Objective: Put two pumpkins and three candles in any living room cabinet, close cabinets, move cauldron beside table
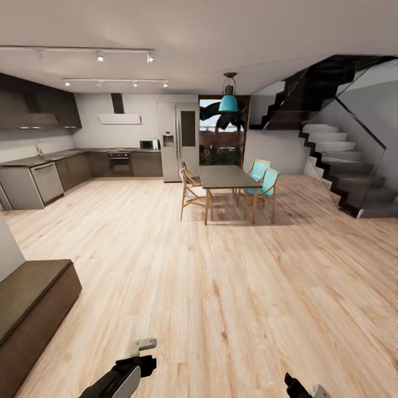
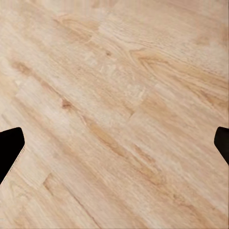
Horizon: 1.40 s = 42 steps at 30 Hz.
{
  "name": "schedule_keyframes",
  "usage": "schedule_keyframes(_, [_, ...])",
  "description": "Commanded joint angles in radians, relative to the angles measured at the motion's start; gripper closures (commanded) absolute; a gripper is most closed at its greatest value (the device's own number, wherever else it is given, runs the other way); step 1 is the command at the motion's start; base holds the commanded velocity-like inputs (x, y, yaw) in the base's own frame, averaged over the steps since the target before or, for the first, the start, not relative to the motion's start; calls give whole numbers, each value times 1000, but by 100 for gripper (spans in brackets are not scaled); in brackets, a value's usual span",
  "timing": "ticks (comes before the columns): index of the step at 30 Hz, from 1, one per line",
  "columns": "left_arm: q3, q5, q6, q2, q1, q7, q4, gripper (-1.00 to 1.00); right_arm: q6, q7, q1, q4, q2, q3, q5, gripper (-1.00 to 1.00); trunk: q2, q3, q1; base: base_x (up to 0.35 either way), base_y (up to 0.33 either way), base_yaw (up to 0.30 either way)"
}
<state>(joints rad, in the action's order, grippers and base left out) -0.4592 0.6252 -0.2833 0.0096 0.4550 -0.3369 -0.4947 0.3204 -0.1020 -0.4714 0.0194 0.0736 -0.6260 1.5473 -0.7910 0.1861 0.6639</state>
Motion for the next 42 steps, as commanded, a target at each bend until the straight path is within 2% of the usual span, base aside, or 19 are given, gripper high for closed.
schedule_keyframes(1, [-6, 6, -4, 1, 1, -8, -2, -100, 2, -7, -1, 2, 0, -5, 11, -100, -1, 1, 1, 332, 78, -277])
schedule_keyframes(13, [-3, 6, -4, 1, 1, -8, -2, -100, 3, -8, -1, 3, -1, -4, 11, -100, -1, -8, 1, 332, 91, -276])
schedule_keyframes(28, [-4, 5, -2, 3, 1, -7, -2, -100, 3, -7, -1, 2, 0, -4, 11, -100, -1, -19, 1, 332, 6, -273])
schedule_keyframes(42, [-6, 6, -3, 3, 1, -8, -2, -100, 2, -4, -1, 2, -1, -3, 15, -100, -1, -22, 1, 332, 0, -109])
